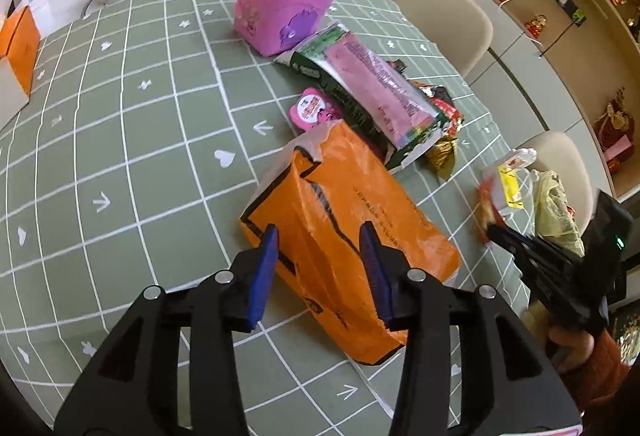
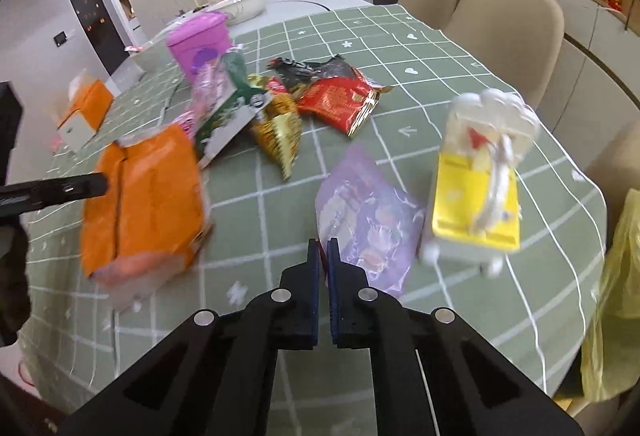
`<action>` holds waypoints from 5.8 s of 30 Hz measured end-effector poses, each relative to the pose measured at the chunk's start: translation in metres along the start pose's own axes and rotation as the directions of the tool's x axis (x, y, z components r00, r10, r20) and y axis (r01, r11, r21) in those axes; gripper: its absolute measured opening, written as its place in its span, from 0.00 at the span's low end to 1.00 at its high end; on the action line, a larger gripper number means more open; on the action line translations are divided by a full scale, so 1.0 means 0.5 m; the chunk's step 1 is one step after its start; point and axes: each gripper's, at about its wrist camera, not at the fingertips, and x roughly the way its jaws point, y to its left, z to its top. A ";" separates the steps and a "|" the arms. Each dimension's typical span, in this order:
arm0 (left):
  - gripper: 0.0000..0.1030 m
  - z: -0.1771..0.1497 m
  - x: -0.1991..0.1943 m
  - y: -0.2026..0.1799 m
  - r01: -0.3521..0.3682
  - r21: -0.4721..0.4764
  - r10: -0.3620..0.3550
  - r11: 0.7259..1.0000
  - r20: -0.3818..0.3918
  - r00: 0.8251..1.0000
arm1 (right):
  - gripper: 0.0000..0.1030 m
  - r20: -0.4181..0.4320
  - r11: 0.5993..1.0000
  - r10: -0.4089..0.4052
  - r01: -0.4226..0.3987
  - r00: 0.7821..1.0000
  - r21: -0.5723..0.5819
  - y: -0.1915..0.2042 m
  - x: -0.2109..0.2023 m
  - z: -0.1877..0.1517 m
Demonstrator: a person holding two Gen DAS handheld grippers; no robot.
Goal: Collect trash
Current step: 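Grasp the orange bag with the left tool while the right tool grasps a pink wrapper, then carry the orange bag with the left tool and pink wrapper with the right tool into the trash bag, then open both tools over the bag and move them back over the table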
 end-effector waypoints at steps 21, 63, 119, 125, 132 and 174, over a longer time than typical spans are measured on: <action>0.39 -0.006 0.029 0.005 -0.007 -0.057 0.005 0.998 -0.027 1.000 | 0.46 0.018 0.972 -0.048 0.043 0.999 0.232 -0.091 -0.023 -0.053; 0.04 0.020 -0.246 -0.396 -0.037 0.356 -0.112 0.934 0.390 0.914 | 0.04 0.391 0.989 -0.118 0.071 0.913 0.132 -0.146 -0.416 -0.063; 0.38 -0.010 0.247 -0.959 0.278 0.525 -0.236 0.805 -0.146 0.961 | 0.04 0.096 0.919 -0.176 0.129 0.980 0.373 -0.721 -0.276 -0.131; 0.39 -0.006 0.188 -0.884 0.244 0.486 -0.228 0.839 -0.092 0.969 | 0.04 -0.003 0.925 -0.165 0.156 0.986 0.347 -0.703 -0.219 -0.149; 0.42 -0.026 0.149 -0.777 0.219 0.420 -0.200 0.881 -0.090 0.976 | 0.32 0.048 0.902 -0.228 0.192 0.973 0.385 -0.691 -0.265 -0.164; 0.49 -0.025 -0.143 0.049 -0.060 -0.036 0.066 0.998 0.222 0.973 | 0.48 0.295 0.985 -0.161 0.137 0.942 0.101 -0.059 -0.239 0.074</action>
